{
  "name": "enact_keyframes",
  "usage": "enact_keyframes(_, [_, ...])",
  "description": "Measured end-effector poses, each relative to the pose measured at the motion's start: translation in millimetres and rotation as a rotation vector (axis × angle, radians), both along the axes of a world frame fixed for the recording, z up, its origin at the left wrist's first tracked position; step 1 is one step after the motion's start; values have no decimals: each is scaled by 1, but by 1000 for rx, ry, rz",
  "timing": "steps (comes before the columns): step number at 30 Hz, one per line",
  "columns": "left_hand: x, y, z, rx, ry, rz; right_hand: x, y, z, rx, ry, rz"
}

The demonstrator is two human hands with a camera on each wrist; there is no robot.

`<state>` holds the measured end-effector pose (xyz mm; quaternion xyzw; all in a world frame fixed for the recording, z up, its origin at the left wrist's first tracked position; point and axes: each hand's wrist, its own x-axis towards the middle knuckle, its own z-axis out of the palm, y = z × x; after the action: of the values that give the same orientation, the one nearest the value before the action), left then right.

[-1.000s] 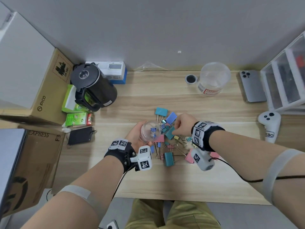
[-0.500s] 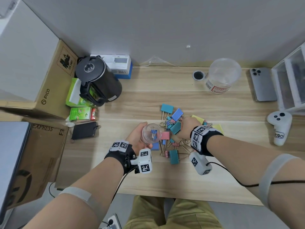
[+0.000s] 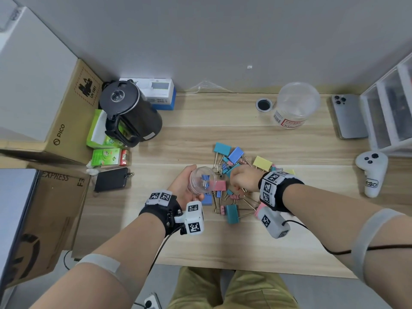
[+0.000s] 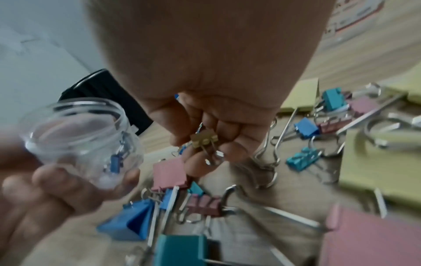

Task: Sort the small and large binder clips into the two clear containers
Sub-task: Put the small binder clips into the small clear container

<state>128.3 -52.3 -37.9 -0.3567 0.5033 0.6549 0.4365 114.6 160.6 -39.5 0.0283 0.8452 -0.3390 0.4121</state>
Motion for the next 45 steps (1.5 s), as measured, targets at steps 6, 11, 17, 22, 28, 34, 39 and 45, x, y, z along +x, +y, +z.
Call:
enact_keyframes(6, [6, -4, -1, 23, 5, 33, 8, -7, -8, -17, 40, 51])
enact_keyframes(11, [8, -6, -4, 16, -4, 47, 13, -6, -14, 187, 256, 397])
enact_keyframes(17, [8, -11, -13, 9, -18, 73, 17, -10, -19, 308, 357, 469])
enact_keyframes(22, [11, -14, -18, 14, -20, 75, 17, -13, -23, 314, 380, 481])
enact_keyframes(28, [12, -16, -20, 17, -27, 75, 19, -17, -24, 331, 391, 505])
enact_keyframes(34, [12, -15, -18, 1, -29, 76, 17, -21, -20, 359, 368, 502])
enact_keyframes(39, [10, -17, -19, -9, -13, 103, 13, -16, -19, 287, 302, 359])
enact_keyframes(45, [6, -14, -10, -41, -19, 99, -4, -1, 0, 71, 200, 76])
